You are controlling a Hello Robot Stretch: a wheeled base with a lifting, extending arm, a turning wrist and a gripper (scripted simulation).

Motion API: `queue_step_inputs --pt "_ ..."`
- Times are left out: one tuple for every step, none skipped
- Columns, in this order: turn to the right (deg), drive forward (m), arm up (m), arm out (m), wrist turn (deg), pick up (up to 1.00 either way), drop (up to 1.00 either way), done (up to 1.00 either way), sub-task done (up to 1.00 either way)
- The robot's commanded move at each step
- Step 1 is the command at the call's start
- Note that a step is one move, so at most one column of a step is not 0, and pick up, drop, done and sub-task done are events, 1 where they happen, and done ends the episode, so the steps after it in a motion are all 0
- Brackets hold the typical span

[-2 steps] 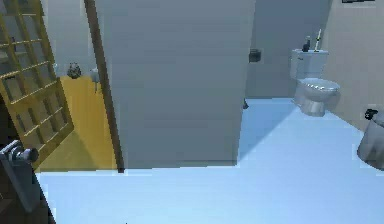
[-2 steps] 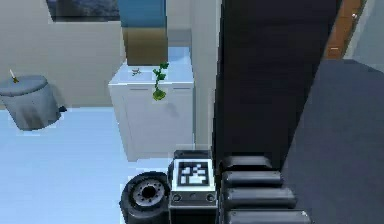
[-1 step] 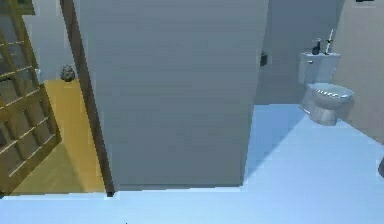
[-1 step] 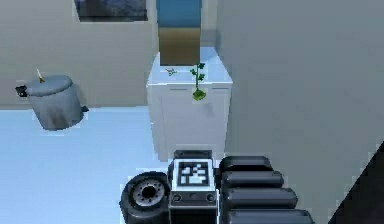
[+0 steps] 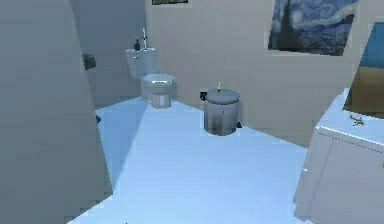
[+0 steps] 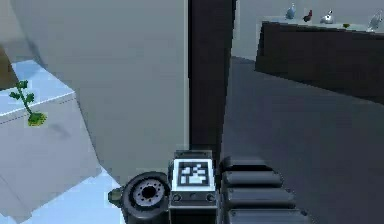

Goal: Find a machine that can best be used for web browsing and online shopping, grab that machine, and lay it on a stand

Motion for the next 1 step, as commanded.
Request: queue_step_inputs --pt "18.0 0.0 0.0 0.0 0.0 0.0 0.0 0.0 0.0"
